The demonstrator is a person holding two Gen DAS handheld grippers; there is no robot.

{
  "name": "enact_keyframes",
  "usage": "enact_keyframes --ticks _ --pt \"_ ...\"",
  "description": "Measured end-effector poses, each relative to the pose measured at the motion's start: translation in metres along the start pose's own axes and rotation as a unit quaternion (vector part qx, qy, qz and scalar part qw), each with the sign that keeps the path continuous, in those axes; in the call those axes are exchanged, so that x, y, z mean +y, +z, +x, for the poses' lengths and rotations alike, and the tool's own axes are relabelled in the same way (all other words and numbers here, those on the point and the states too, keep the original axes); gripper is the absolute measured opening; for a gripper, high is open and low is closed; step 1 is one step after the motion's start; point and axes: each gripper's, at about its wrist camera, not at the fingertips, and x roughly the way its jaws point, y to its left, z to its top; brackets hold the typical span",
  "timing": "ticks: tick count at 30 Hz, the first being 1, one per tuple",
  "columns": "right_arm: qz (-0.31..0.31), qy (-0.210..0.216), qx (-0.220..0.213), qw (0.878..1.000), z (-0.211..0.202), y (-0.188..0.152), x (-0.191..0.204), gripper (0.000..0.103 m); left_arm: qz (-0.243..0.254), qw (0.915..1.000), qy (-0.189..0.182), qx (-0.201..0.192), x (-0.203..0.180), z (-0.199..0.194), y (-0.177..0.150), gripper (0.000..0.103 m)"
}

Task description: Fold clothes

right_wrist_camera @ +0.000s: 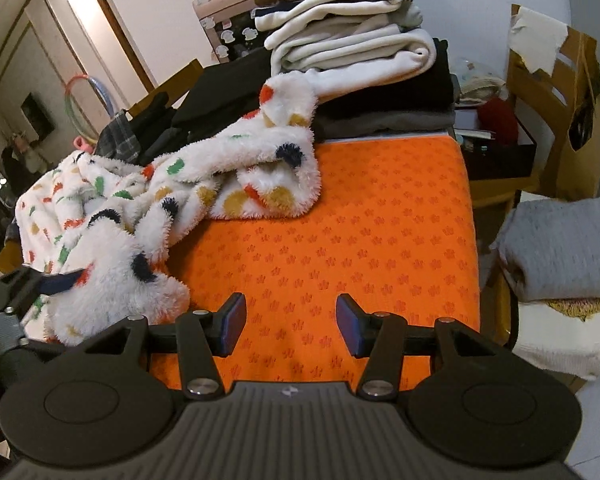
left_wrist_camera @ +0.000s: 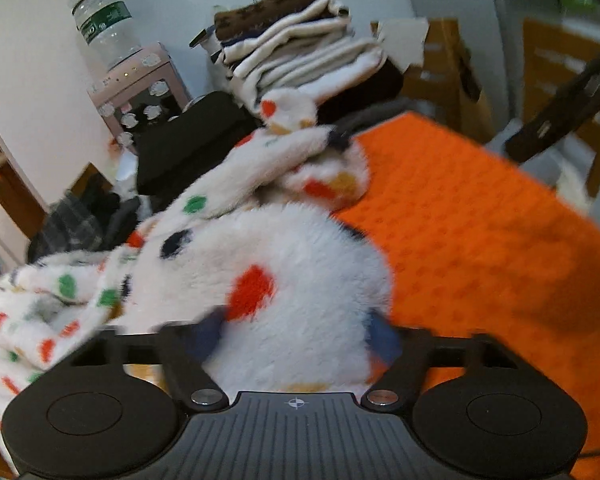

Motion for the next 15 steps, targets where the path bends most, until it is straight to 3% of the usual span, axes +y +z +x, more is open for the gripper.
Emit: enact_keyframes --ticks 3,6,15 --pt "0.001 0.003 0.0 1.0 -0.001 -0.002 0.0 0.056 -0.051 0.9984 0.012 -0.022 0.024 -0.013 -0.001 0.03" --pt "-0.007 0.012 0.005 1.0 0.003 -0.001 0.005 0.056 -0.113 0.9918 0.045 -0.041 0.054 -0.027 -0.001 0.027" --pt "-0.07 0.07 0.026 0.995 0.035 0.017 0.053 0.056 -0.271 0.9534 0.129 -0.036 0.146 -0.052 -0.022 0.025"
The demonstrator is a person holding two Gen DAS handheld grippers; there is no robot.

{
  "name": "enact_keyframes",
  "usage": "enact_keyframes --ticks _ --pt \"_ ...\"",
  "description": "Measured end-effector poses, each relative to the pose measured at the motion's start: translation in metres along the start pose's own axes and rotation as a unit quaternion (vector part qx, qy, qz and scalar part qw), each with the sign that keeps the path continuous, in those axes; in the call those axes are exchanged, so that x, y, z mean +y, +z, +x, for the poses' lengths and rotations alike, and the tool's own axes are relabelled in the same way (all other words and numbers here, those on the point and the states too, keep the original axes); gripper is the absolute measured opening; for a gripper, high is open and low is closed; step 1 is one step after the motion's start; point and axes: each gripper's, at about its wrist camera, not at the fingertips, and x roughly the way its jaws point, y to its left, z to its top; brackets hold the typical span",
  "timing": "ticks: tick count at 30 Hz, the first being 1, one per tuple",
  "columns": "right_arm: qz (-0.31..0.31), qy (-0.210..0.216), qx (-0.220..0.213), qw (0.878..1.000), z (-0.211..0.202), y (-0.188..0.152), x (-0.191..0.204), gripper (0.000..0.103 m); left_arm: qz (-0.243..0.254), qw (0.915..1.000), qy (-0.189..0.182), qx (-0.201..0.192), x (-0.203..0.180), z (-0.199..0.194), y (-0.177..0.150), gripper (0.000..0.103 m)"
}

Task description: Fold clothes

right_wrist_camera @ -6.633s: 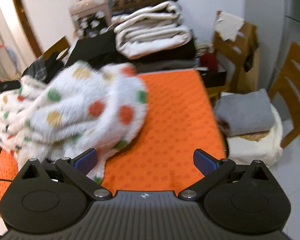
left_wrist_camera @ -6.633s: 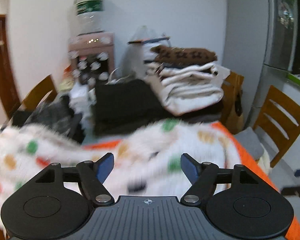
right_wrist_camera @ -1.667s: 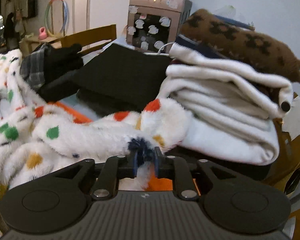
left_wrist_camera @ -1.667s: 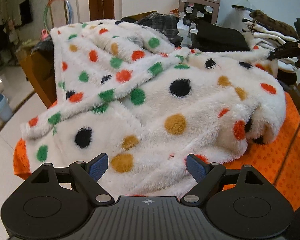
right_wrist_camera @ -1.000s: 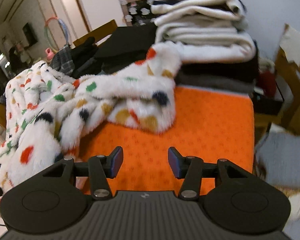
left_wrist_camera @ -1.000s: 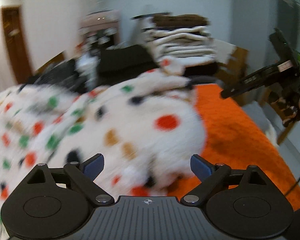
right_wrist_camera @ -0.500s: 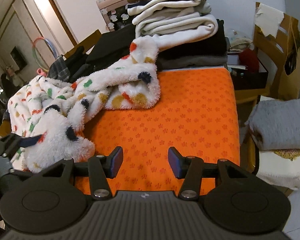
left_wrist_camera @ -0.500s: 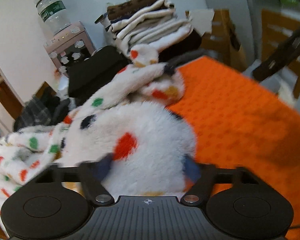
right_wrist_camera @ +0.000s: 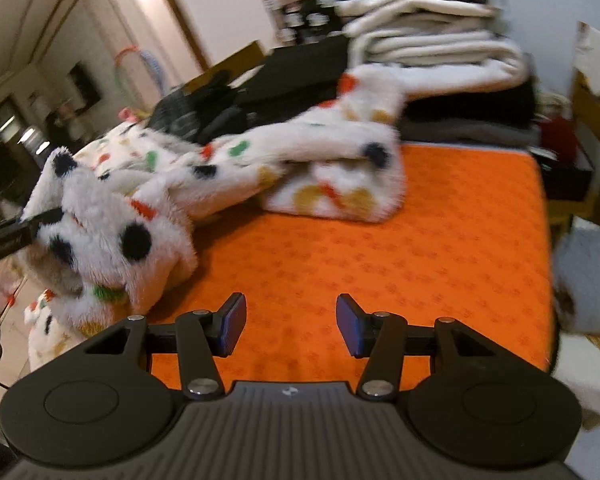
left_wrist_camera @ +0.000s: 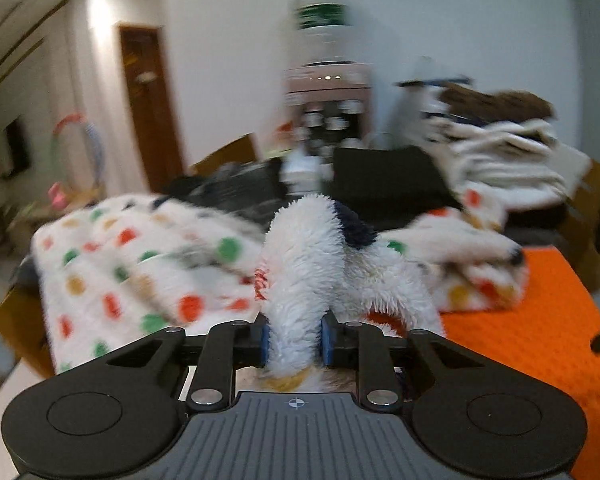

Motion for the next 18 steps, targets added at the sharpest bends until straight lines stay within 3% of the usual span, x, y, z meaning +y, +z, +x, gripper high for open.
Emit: enact_keyframes --ticks 7,13,15,18 --pt "-0.079 0.072 0.017 0.994 0.044 0.027 0.045 0.062 -0.071 0.9973 0.015 0.013 0.043 -0.002 0.002 0.021" --pt "-0.144 0.14 0.044 0.979 0.093 0.028 0.086 0.07 -0.081 0.9966 0.012 0.009 0.048 0.001 0.011 0.02" --pt "-0.166 0.153 0.051 0.973 0.112 0.022 0.102 0.08 -0.081 0.9966 0.011 0.011 0.049 0.003 0.013 0.02" --pt "-0.186 0.165 0.057 0.967 0.135 0.013 0.121 0.08 -0.079 0.9967 0.009 0.013 0.049 0.003 0.014 0.02"
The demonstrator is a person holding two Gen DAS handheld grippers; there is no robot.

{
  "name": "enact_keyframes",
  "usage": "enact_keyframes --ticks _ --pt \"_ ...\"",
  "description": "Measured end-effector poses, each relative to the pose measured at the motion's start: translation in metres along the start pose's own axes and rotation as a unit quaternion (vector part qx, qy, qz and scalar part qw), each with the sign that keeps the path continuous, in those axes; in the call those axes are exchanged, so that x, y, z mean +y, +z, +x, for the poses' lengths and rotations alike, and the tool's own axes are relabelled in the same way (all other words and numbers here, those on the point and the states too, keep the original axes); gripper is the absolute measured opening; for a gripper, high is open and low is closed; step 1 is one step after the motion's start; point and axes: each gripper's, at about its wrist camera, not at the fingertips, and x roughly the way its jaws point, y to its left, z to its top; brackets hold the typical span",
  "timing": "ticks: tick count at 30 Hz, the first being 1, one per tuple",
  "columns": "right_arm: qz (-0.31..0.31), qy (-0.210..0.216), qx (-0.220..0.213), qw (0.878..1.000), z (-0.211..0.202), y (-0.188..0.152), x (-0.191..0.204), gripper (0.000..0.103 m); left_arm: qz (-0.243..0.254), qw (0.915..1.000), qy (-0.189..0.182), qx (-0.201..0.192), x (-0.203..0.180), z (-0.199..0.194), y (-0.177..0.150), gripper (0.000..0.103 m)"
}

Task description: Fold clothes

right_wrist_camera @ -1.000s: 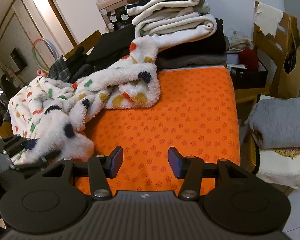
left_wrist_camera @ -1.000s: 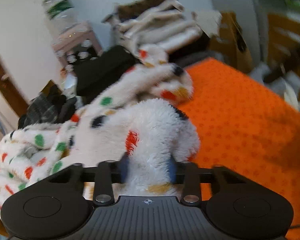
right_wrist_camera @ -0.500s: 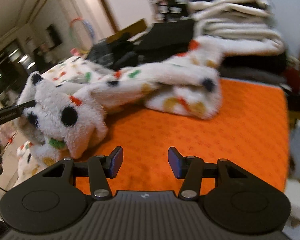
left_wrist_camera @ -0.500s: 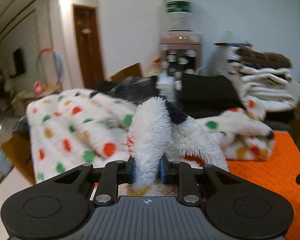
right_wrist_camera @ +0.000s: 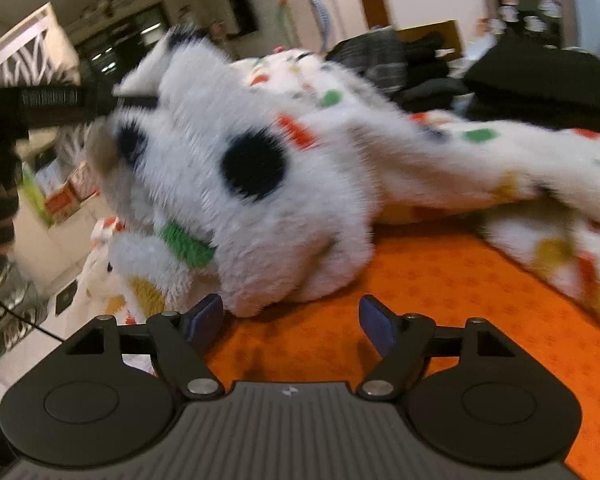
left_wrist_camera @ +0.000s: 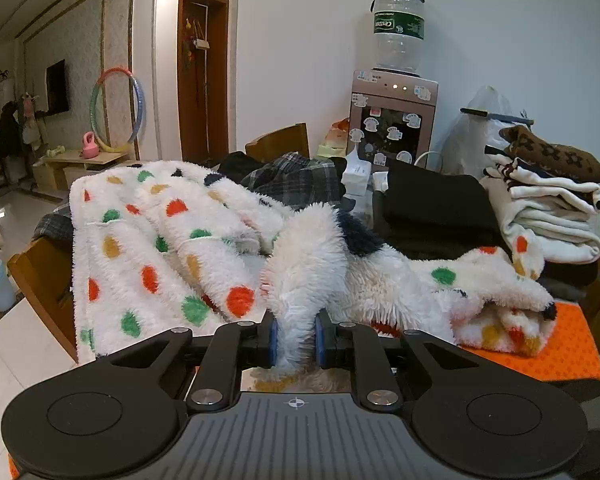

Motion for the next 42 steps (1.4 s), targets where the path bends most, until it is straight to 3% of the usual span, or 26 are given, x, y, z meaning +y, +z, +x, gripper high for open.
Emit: enact_keyframes --ticks 4,5,7,8,12,15,19,25,29,32,34,37,42 --pt "-0.003 0.0 -0.003 1.0 0.034 0.002 0.009 0.08 -0.004 1.0 -0.004 0.003 0.002 0.0 0.001 0.02" --pt "0.001 -0.003 -0.007 1.0 0.042 0.002 0.009 0.075 -0.005 1.0 -0.004 0.004 0.003 0.0 0.0 0.02" --pt "0.02 -0.009 -0.011 1.0 0.055 0.003 0.008 0.051 -0.003 1.0 -0.007 0.006 0.003 0.0 -0.002 0.02" --pt "0.029 -0.008 -0.011 0.999 0.056 0.003 0.006 0.015 -0.001 0.9999 -0.008 0.007 0.003 0.001 -0.003 0.02" --pt "0.038 -0.021 -0.033 0.999 0.038 0.006 0.002 0.009 -0.001 0.9998 -0.018 0.009 0.005 -0.001 -0.008 0.021" --pt "0.025 -0.059 -0.053 0.997 -0.006 0.011 0.005 0.008 -0.012 0.9994 -0.032 0.011 0.006 -0.003 -0.01 0.021" --pt "0.018 -0.12 -0.084 0.989 -0.085 0.017 0.005 0.008 -0.008 0.9959 -0.088 0.016 -0.009 -0.009 -0.014 0.022" --pt "0.019 -0.253 -0.116 0.96 -0.187 0.011 0.002 0.009 0.053 0.9771 -0.204 0.026 -0.066 -0.022 -0.037 0.03" --pt "0.026 -0.311 -0.122 0.942 -0.221 -0.001 -0.004 0.009 0.071 0.9649 -0.249 0.04 -0.078 -0.031 -0.056 0.047" --pt "0.023 -0.324 -0.129 0.937 -0.23 0.003 -0.008 0.009 0.076 0.9672 -0.24 0.037 -0.065 -0.038 -0.063 0.055" --pt "0.005 -0.318 -0.139 0.938 -0.229 0.019 -0.008 0.009 0.076 0.9731 -0.215 0.034 -0.048 -0.044 -0.069 0.058" --pt "-0.037 -0.294 -0.154 0.943 -0.216 0.057 0.004 0.009 0.058 0.9831 -0.169 0.04 -0.015 -0.056 -0.082 0.06" --pt "-0.134 -0.238 -0.139 0.952 -0.151 0.134 0.028 0.01 0.016 0.9947 -0.081 0.061 0.038 -0.077 -0.111 0.06"
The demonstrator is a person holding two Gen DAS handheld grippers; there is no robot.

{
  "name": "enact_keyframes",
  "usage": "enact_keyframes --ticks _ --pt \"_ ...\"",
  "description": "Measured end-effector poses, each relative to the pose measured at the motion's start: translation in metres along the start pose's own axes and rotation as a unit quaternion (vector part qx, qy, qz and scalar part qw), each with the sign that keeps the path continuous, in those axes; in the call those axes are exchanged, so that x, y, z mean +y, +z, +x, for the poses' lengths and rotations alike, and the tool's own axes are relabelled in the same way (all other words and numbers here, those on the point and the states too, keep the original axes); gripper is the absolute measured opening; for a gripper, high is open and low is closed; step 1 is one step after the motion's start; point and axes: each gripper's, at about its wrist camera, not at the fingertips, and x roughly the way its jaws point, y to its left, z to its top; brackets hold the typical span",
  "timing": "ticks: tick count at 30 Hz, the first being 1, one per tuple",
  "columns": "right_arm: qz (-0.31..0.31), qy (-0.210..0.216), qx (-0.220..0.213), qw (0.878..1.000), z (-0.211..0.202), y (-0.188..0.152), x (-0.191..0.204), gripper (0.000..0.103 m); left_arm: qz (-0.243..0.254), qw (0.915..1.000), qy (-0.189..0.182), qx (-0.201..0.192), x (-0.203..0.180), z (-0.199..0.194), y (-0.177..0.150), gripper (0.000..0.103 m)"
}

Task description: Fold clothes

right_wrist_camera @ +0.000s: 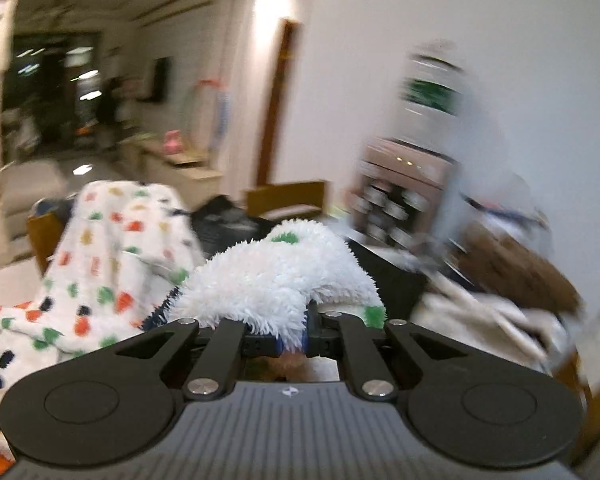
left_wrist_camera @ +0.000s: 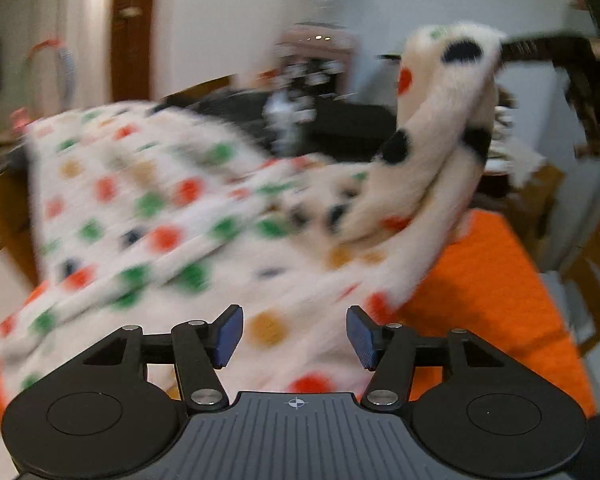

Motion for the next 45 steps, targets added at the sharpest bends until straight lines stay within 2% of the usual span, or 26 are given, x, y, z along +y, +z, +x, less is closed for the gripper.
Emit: enact_keyframes --ticks 4,7,10,11,15,18,21,29,32,34,36,40,45 --pt "-0.07 0.062 0.017 0.995 0.066 0.036 0.046 0.011 -0.046 0.9969 0.063 0.007 0.033 -0.025 -0.025 0.061" --pt "-0.108 0.107 0.049 0.987 0.12 0.051 0.086 0.012 -0.082 0.9911 0.104 0.015 0.051 -0.039 -0.046 0.061" --pt "-0.142 0.139 0.091 0.976 0.162 0.057 0.13 0.023 -0.1 0.9857 0.133 0.024 0.062 -0.048 -0.065 0.062" --pt "-0.152 0.143 0.103 0.973 0.174 0.055 0.141 0.033 -0.105 0.9843 0.139 0.028 0.064 -0.051 -0.071 0.062" --pt "-0.17 0.145 0.126 0.966 0.196 0.051 0.164 0.039 -0.125 0.9792 0.154 0.044 0.07 -0.059 -0.092 0.064" --pt "-0.147 0.153 0.12 0.97 0.183 0.052 0.156 0.046 -0.142 0.9762 0.154 0.056 0.076 -0.057 -0.103 0.064" --pt "-0.12 0.163 0.117 0.972 0.157 0.049 0.135 0.047 -0.166 0.9738 0.141 0.066 0.081 -0.053 -0.115 0.065" --pt "-0.026 0.203 0.165 0.965 0.088 0.008 0.098 0.048 -0.202 0.97 0.104 0.086 0.102 -0.024 -0.132 0.068" --pt "-0.005 0.215 0.186 0.959 0.071 -0.014 0.103 0.049 -0.24 0.9636 0.087 0.08 0.115 -0.017 -0.135 0.068" --pt "0.005 0.226 0.205 0.952 0.065 -0.033 0.113 0.058 -0.265 0.9587 0.074 0.073 0.121 -0.014 -0.135 0.068" --pt "0.007 0.225 0.217 0.95 0.064 -0.05 0.127 0.073 -0.287 0.9536 0.061 0.068 0.127 -0.01 -0.135 0.068" --pt "-0.011 0.209 0.23 0.95 0.075 -0.075 0.154 0.08 -0.317 0.9451 0.049 0.062 0.132 -0.003 -0.139 0.069" --pt "-0.052 0.161 0.237 0.957 0.094 -0.092 0.169 0.08 -0.347 0.9349 0.05 0.054 0.136 0.002 -0.146 0.08"
